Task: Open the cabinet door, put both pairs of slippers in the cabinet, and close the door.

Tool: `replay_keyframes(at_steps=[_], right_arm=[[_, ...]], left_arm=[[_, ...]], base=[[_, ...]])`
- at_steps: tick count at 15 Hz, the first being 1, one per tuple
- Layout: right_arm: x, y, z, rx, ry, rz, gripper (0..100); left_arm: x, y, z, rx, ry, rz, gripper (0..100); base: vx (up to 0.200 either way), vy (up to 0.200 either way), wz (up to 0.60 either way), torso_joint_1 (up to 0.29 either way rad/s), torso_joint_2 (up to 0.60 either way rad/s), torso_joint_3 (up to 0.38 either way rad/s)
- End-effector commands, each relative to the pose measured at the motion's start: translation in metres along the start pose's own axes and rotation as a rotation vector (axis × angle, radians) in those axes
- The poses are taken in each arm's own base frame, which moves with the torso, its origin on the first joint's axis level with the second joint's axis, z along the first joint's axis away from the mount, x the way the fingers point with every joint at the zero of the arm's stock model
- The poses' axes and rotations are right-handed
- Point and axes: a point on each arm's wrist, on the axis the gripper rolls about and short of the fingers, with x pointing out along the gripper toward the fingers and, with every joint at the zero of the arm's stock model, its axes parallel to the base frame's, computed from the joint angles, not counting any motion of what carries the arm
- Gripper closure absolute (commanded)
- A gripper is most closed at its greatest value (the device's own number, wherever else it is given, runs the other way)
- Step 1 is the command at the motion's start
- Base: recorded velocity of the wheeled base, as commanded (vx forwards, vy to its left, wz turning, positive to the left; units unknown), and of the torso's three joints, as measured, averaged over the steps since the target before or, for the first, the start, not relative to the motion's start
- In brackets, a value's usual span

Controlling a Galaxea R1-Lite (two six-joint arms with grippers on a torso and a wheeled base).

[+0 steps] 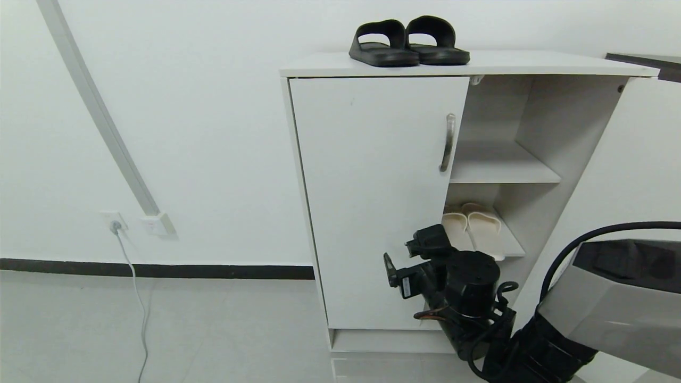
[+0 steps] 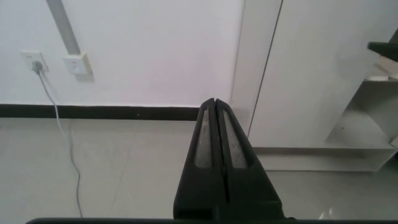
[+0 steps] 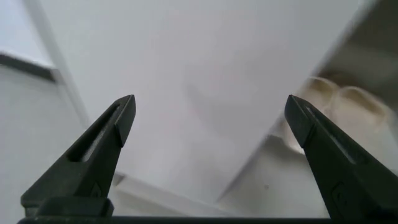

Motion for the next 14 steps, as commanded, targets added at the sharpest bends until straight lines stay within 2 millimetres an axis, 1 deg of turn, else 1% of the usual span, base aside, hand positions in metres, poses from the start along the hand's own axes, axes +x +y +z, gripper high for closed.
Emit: replay_keyframes(at_steps=[1, 12, 14], right_arm=[[0.0, -0.0008, -0.0032, -0.007, 0.006, -0.001, 0], [-0.0015, 0.0018, 0.0001, -0.009, -0.02, 0.024, 0], [-0.0017, 0.0017, -0.0004, -0.011, -0.017, 0.024, 0]], left_arm=[[0.0001, 0.0, 0.0, -0.001, 0.002, 0.0, 100], [0.0001, 0.0001, 0.0, -0.001, 0.002, 0.002, 100], [0.0001, 0.0001, 0.0, -0.001, 0.002, 0.002, 100]], base=[[0.0, 0.0, 0.0, 0.0, 0.0, 0.0], [0.0, 0.0, 0.0, 0.0, 0.0, 0.0], [0.0, 0.0, 0.0, 0.002, -0.22, -0.276]])
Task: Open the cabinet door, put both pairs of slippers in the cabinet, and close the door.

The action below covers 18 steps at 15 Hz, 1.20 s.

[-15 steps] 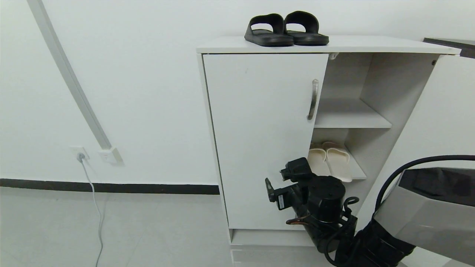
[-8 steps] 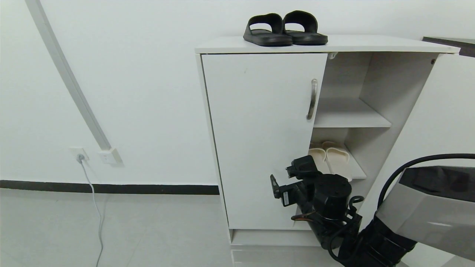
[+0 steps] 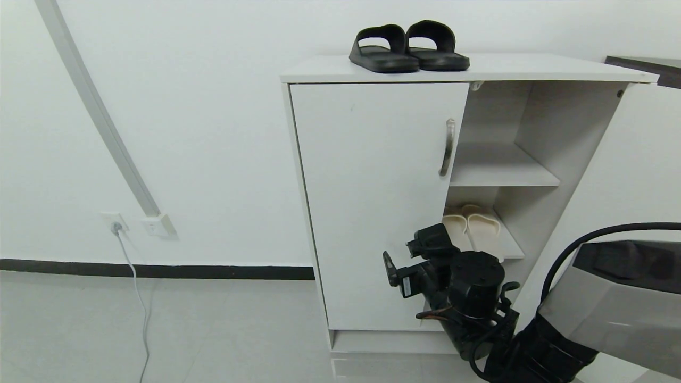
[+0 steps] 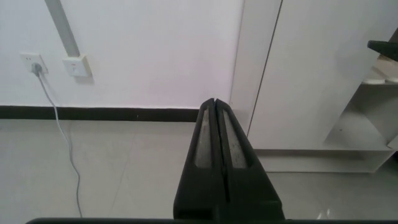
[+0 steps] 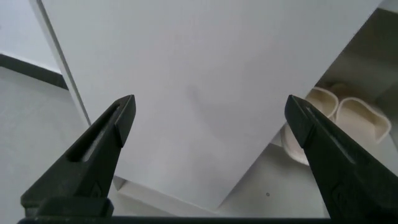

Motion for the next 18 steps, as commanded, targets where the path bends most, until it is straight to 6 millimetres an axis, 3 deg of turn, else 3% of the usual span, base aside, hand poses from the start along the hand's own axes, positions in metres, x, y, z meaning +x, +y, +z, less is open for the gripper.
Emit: replay_keyframes(at_steps=[1, 9, 18], right_arm=[[-0.0004, 0.0008, -0.001, -0.004, 0.005, 0.003, 0], [-0.0006, 0.0007, -0.0011, -0.004, 0.005, 0.003, 0], [-0.0013, 0.0004, -0.0018, -0.003, 0.006, 0.003, 0]], left_arm=[[0.0001, 0.0, -0.0001, 0.0, 0.003, 0.0, 100], [0.0001, 0.0, -0.0001, -0.005, 0.003, 0.0, 100], [0.0001, 0.0, -0.0001, -0.005, 0.003, 0.0, 100]], base=[[0.0, 0.0, 0.0, 0.002, -0.12, -0.354], [0.0, 0.0, 0.0, 0.076, -0.48, -0.357], [0.0, 0.0, 0.0, 0.162, -0.48, -0.32]])
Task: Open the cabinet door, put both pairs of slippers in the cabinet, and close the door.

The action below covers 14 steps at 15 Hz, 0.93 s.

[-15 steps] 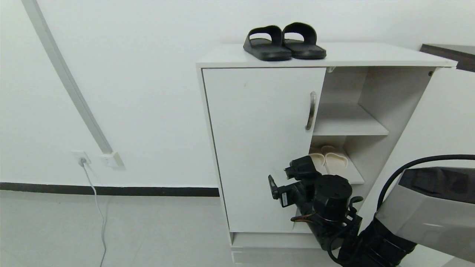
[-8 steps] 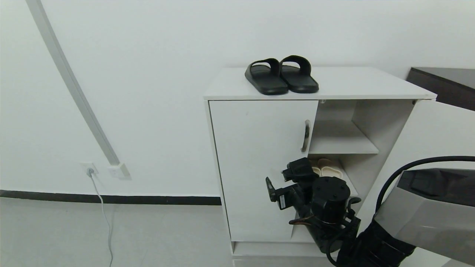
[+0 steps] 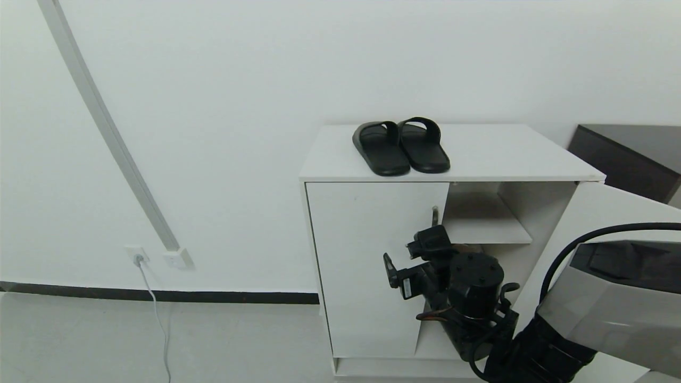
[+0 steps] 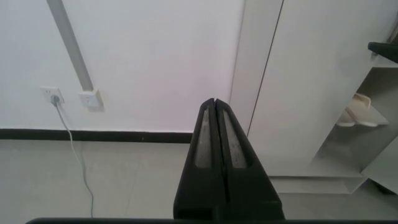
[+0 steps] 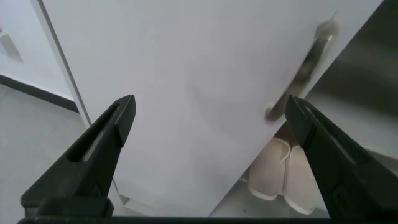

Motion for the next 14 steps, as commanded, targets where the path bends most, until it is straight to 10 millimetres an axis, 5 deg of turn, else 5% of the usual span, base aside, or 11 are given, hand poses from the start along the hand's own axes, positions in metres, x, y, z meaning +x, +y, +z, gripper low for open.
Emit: replay_keyframes(at_steps=[1, 14], right_arm=[[-0.0005, 0.0003, -0.0005, -0.002, 0.002, 0.001, 0], [-0.0018, -0.0017, 0.0052, 0.009, -0.021, -0.003, 0]], left_arm=[[0.0001, 0.0, 0.0, 0.0, 0.001, 0.0, 100], [0.0001, 0.0, 0.0, 0.001, 0.001, 0.0, 100]], base=[[0.0, 0.0, 0.0, 0.198, -0.52, -0.32], [0.0, 0.0, 0.0, 0.239, -0.55, -0.323]])
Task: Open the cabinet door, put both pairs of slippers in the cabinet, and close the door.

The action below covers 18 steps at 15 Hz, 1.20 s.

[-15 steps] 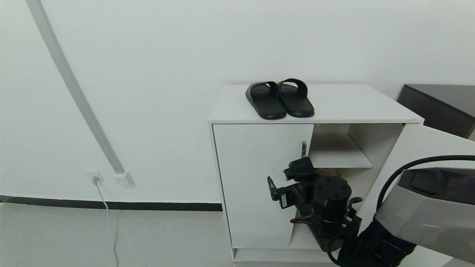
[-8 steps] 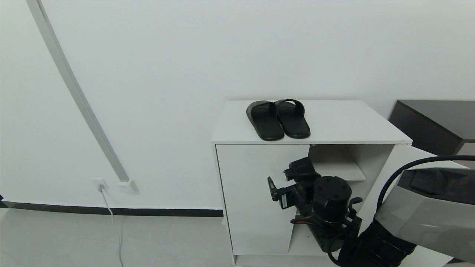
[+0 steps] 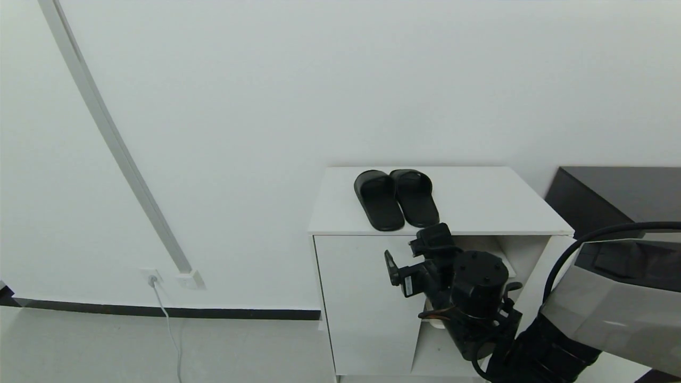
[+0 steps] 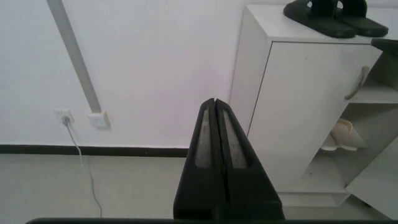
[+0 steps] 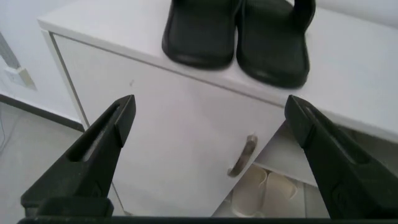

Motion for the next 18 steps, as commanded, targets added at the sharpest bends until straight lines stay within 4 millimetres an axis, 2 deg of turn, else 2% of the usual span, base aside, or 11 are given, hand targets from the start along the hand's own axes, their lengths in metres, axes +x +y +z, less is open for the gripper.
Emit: replay_keyframes(at_steps=[1, 4, 6, 8, 9, 11, 15, 18], right_arm=[[0.0, -0.001, 0.001, -0.008, -0.005, -0.002, 0], [0.0, -0.007, 0.0, -0.045, -0.041, 0.008, 0], [0.013, -0.014, 0.006, -0.078, -0.038, -0.05, 0], [0.033, -0.025, 0.021, -0.076, -0.036, -0.104, 0], [0.043, -0.034, 0.037, -0.067, -0.044, -0.113, 0], [0.053, -0.037, 0.062, -0.061, -0.039, -0.112, 0], [0.06, -0.038, 0.104, 0.085, 0.103, -0.091, 0], [0.059, -0.037, 0.11, 0.14, 0.151, -0.088, 0]], left_arm=[[0.0, 0.0, 0.0, 0.0, 0.0, 0.001, 100], [0.0, 0.0, 0.0, 0.002, 0.0, 0.004, 100], [0.0, 0.0, 0.0, 0.008, 0.0, 0.001, 100], [0.0, 0.0, 0.0, 0.008, 0.0, 0.001, 100], [0.0, 0.0, 0.0, 0.008, 0.0, 0.001, 100], [0.0, 0.0, 0.0, 0.008, 0.0, 0.001, 100], [0.0, 0.0, 0.0, 0.008, 0.0, 0.001, 100], [0.0, 0.0, 0.0, 0.006, 0.0, -0.001, 100]], base=[[0.0, 0.0, 0.0, 0.222, -0.49, -0.261], [0.0, 0.0, 0.0, 0.08, -0.16, -0.095], [0.0, 0.0, 0.0, 0.0, 0.0, 0.0], [0.0, 0.0, 0.0, 0.0, 0.0, 0.0], [0.0, 0.0, 0.0, 0.0, 0.0, 0.0], [0.0, 0.0, 0.0, 0.0, 0.0, 0.0], [0.0, 0.0, 0.0, 0.0, 0.0, 0.0], [0.0, 0.0, 0.0, 0.0, 0.0, 0.0]])
